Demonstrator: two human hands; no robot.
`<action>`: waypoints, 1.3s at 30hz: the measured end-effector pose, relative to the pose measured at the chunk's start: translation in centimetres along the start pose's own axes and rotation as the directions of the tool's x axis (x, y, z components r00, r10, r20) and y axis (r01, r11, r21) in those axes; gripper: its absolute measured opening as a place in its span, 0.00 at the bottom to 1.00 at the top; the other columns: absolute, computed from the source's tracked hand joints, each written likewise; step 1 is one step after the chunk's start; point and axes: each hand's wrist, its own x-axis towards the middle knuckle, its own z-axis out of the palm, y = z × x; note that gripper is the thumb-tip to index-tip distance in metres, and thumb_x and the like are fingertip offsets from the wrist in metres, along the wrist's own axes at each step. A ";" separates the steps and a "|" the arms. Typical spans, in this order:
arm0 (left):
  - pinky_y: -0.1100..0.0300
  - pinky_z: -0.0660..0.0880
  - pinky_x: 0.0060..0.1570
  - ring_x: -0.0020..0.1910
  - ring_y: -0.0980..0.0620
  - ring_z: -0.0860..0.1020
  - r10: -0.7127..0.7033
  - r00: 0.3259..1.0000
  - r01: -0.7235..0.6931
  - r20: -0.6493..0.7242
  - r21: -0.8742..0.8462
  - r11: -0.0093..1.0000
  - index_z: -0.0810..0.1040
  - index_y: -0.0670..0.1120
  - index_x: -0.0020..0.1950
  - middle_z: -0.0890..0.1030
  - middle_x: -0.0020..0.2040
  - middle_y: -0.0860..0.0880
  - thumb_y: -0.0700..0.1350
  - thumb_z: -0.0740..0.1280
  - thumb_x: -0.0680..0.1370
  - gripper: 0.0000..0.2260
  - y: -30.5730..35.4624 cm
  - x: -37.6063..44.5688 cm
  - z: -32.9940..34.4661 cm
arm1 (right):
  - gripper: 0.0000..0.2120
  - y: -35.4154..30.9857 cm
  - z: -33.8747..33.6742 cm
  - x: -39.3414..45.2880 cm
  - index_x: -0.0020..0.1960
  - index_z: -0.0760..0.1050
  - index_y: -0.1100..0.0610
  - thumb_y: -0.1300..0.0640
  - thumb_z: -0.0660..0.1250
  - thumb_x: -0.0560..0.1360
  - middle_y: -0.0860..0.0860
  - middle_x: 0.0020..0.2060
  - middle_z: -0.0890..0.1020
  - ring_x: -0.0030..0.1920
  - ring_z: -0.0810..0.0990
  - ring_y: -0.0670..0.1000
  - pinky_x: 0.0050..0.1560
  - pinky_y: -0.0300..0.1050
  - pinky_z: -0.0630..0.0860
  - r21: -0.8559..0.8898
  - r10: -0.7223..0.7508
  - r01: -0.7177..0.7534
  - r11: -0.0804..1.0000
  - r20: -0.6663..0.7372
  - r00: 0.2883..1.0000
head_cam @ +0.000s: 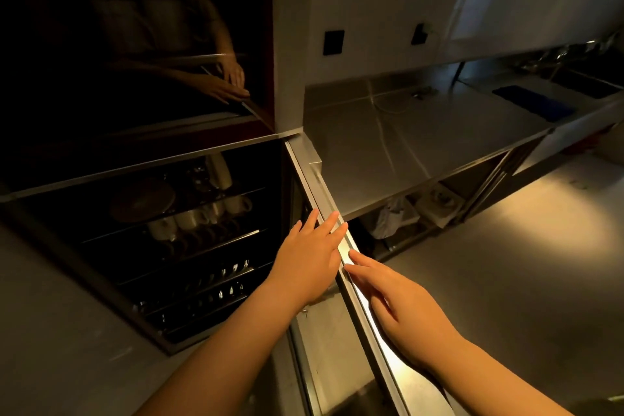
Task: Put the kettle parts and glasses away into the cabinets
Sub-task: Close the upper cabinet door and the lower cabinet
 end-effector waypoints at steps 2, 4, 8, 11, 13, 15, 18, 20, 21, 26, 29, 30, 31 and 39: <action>0.52 0.45 0.74 0.77 0.48 0.43 -0.008 1.000 0.008 0.000 -0.015 1.000 0.48 0.54 0.78 0.47 0.79 0.52 0.47 0.51 0.83 0.23 -0.6 -0.4 -0.3 | 0.23 -1.3 0.6 0.1 0.70 0.61 0.37 0.57 0.54 0.80 0.30 0.69 0.57 0.67 0.59 0.32 0.65 0.27 0.55 0.027 0.012 -0.012 1.000 -0.015 1.000; 0.52 0.45 0.74 0.77 0.49 0.43 -0.018 1.000 0.018 0.006 -0.044 0.999 0.49 0.54 0.78 0.47 0.79 0.53 0.46 0.51 0.83 0.23 -1.2 -0.9 -0.4 | 0.22 -2.6 1.3 0.1 0.70 0.61 0.37 0.57 0.53 0.80 0.30 0.68 0.56 0.66 0.58 0.32 0.63 0.25 0.54 0.059 0.029 -0.027 0.998 -0.027 0.999; 0.53 0.44 0.74 0.77 0.50 0.42 -0.054 0.999 0.054 0.001 -0.101 0.993 0.50 0.56 0.77 0.47 0.78 0.55 0.44 0.50 0.83 0.24 -2.7 -2.0 -0.9 | 0.21 -5.0 3.2 0.6 0.71 0.59 0.37 0.54 0.52 0.81 0.30 0.68 0.55 0.67 0.58 0.33 0.60 0.22 0.52 0.092 0.054 -0.047 0.995 -0.073 0.996; 0.53 0.42 0.74 0.77 0.51 0.42 -0.066 0.998 0.067 0.015 -0.159 0.985 0.52 0.56 0.77 0.48 0.78 0.57 0.43 0.50 0.82 0.24 -4.1 -2.9 -1.7 | 0.21 -6.9 5.1 1.1 0.72 0.59 0.39 0.52 0.53 0.80 0.34 0.72 0.56 0.70 0.60 0.37 0.65 0.29 0.55 0.095 0.041 -0.029 0.995 -0.122 0.992; 0.53 0.41 0.74 0.77 0.52 0.42 -0.074 0.997 0.076 0.020 -0.203 0.976 0.54 0.56 0.77 0.50 0.78 0.58 0.42 0.50 0.82 0.24 -5.2 -3.5 -2.3 | 0.20 -8.3 6.2 1.7 0.70 0.60 0.38 0.52 0.53 0.80 0.35 0.72 0.57 0.69 0.62 0.38 0.65 0.31 0.59 0.126 0.035 -0.014 0.992 -0.171 0.985; 0.54 0.41 0.74 0.77 0.53 0.42 -0.067 0.998 0.069 0.015 -0.215 0.974 0.54 0.56 0.77 0.51 0.78 0.58 0.41 0.50 0.82 0.24 -6.2 -4.2 -2.9 | 0.19 -9.9 7.5 2.2 0.68 0.60 0.37 0.52 0.54 0.79 0.35 0.72 0.56 0.68 0.63 0.37 0.65 0.34 0.63 0.173 0.060 -0.024 0.985 -0.203 0.977; 0.57 0.41 0.73 0.76 0.54 0.42 -0.103 0.994 0.109 0.036 -0.270 0.957 0.53 0.57 0.77 0.50 0.77 0.60 0.40 0.50 0.82 0.24 -7.7 -5.3 -4.6 | 0.20 -12.4 9.4 3.3 0.68 0.59 0.39 0.53 0.54 0.78 0.35 0.73 0.52 0.70 0.58 0.36 0.67 0.37 0.63 0.199 0.055 -0.011 0.980 -0.220 0.974; 0.58 0.41 0.72 0.76 0.54 0.42 -0.115 0.993 0.119 0.030 -0.293 0.949 0.55 0.58 0.77 0.51 0.76 0.61 0.40 0.49 0.83 0.23 -9.1 -5.8 -5.5 | 0.21 -13.7 10.4 4.4 0.68 0.59 0.40 0.54 0.54 0.77 0.33 0.73 0.49 0.69 0.54 0.32 0.63 0.28 0.59 0.219 0.025 0.025 0.975 -0.221 0.975; 0.58 0.40 0.72 0.76 0.55 0.42 -0.104 0.994 0.107 0.025 -0.289 0.951 0.56 0.58 0.76 0.51 0.76 0.61 0.40 0.49 0.83 0.23 -9.9 -5.9 -5.6 | 0.21 -14.2 10.8 5.0 0.68 0.59 0.40 0.53 0.54 0.77 0.32 0.72 0.48 0.68 0.53 0.30 0.60 0.25 0.58 0.224 0.006 0.043 0.974 -0.212 0.977; 0.59 0.40 0.72 0.76 0.55 0.44 -0.084 0.995 0.092 0.047 -0.221 0.971 0.56 0.54 0.77 0.52 0.77 0.58 0.39 0.50 0.82 0.23 -13.8 -5.6 -5.1 | 0.24 -14.4 12.4 7.9 0.73 0.58 0.45 0.45 0.48 0.77 0.40 0.74 0.53 0.74 0.49 0.40 0.72 0.43 0.54 0.076 -0.227 0.243 0.967 -0.176 0.958; 0.59 0.41 0.72 0.77 0.54 0.44 -0.110 0.993 0.114 0.042 -0.127 0.985 0.53 0.52 0.78 0.50 0.78 0.56 0.39 0.51 0.82 0.24 -15.7 -5.4 -4.9 | 0.23 -13.4 13.4 10.4 0.73 0.61 0.50 0.45 0.48 0.80 0.47 0.73 0.62 0.75 0.54 0.49 0.71 0.50 0.51 -0.113 -0.386 0.374 0.921 -0.125 0.914; 0.59 0.42 0.72 0.77 0.54 0.44 -0.133 0.991 0.136 0.035 -0.105 0.985 0.52 0.52 0.78 0.49 0.78 0.56 0.39 0.51 0.82 0.24 -16.1 -5.5 -4.9 | 0.23 -13.1 13.6 11.3 0.72 0.61 0.51 0.45 0.49 0.80 0.48 0.71 0.65 0.73 0.57 0.50 0.71 0.50 0.51 -0.145 -0.425 0.411 0.900 -0.088 0.901; 0.59 0.42 0.72 0.77 0.54 0.43 -0.151 0.988 0.152 0.019 -0.076 0.986 0.51 0.51 0.78 0.49 0.78 0.55 0.40 0.50 0.82 0.24 -16.5 -5.5 -4.9 | 0.23 -12.9 13.9 12.2 0.71 0.62 0.52 0.45 0.52 0.79 0.49 0.70 0.67 0.72 0.61 0.51 0.72 0.49 0.51 -0.168 -0.457 0.443 0.881 -0.057 0.888; 0.59 0.34 0.72 0.76 0.56 0.43 -0.404 0.888 0.420 -0.218 0.030 0.907 0.53 0.50 0.77 0.52 0.78 0.54 0.53 0.43 0.83 0.22 -19.1 -6.5 -2.3 | 0.26 -11.1 16.4 20.3 0.69 0.65 0.55 0.49 0.59 0.73 0.53 0.66 0.74 0.69 0.64 0.54 0.70 0.54 0.55 -0.266 -0.780 0.760 0.593 0.045 0.624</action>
